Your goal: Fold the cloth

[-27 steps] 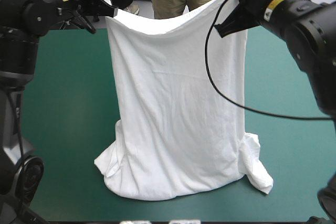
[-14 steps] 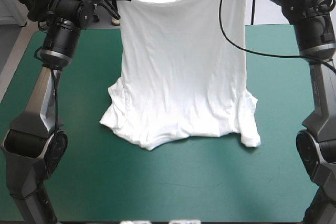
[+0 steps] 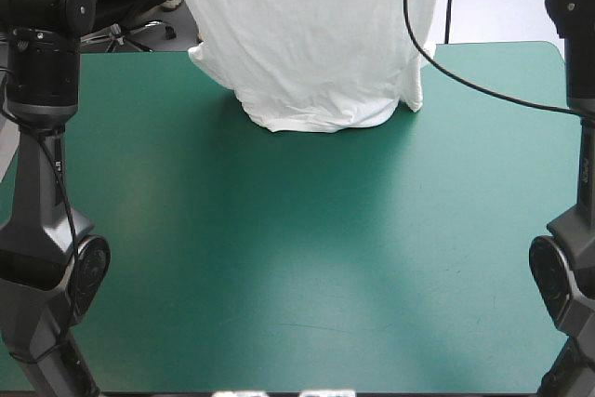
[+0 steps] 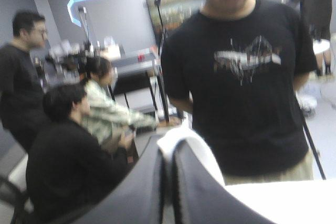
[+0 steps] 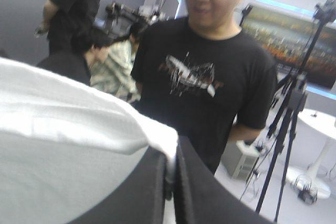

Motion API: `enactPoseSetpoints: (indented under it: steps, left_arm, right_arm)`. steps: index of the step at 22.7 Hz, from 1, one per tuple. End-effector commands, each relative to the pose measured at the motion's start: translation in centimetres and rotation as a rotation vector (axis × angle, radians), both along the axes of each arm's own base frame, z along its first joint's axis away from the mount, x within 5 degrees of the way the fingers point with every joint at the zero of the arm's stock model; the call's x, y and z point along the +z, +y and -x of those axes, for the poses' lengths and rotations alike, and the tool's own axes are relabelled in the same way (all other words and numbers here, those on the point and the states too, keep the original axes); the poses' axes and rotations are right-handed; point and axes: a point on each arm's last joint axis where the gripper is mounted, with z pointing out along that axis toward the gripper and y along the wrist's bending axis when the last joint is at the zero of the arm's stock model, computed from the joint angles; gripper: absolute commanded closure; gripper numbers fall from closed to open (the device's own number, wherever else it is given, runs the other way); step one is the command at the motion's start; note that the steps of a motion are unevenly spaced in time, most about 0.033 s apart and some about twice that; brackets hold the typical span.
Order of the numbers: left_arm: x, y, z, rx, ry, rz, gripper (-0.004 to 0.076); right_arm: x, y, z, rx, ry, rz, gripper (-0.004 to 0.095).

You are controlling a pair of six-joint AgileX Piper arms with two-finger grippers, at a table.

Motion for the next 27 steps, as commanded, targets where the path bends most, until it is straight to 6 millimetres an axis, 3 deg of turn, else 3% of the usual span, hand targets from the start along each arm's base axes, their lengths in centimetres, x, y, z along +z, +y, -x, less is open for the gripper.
enactPoseSetpoints:
  steps: [1,5,6,9,11,14,19,21,27]
  left_arm:
    - [-1.4,0.5,0.8,0.028,0.209,-0.003,0.0741]
    - [-6.7,0.1,-1.7,0.071,0.503,-0.078,0.0741]
    - [-9.1,-0.1,-2.5,0.076,0.599,-0.107,0.0741]
    - [-13.1,0.1,-2.4,0.074,0.752,-0.143,0.0741]
    - [-15.5,0.5,-0.8,0.068,0.839,-0.162,0.0741]
    - [-18.7,1.2,4.0,0.012,0.895,-0.130,0.0741]
    - [-22.9,2.9,11.1,0.010,1.050,-0.145,0.0741]
    - [-24.3,3.0,13.1,-0.024,1.087,-0.097,0.0741]
    - [-26.0,3.2,15.7,-0.055,1.130,-0.049,0.0741]
  right_arm:
    - [-1.4,-0.1,0.2,0.011,0.147,0.050,0.0925]
    - [-6.4,0.5,-2.3,0.035,0.421,0.095,0.0925]
    - [-8.6,0.8,-2.8,0.053,0.528,0.110,0.0925]
    - [-12.5,0.9,-2.8,0.072,0.690,0.133,0.0925]
    - [-15.2,1.0,-1.6,0.103,0.805,0.143,0.0925]
    - [-19.3,0.7,2.1,0.134,0.971,0.138,0.0925]
    - [-23.0,-0.3,8.2,0.140,1.129,0.155,0.0925]
    - [-24.1,-0.7,10.4,0.139,1.171,0.153,0.0925]
    - [-26.2,-1.4,14.2,0.103,1.221,0.112,0.0919]
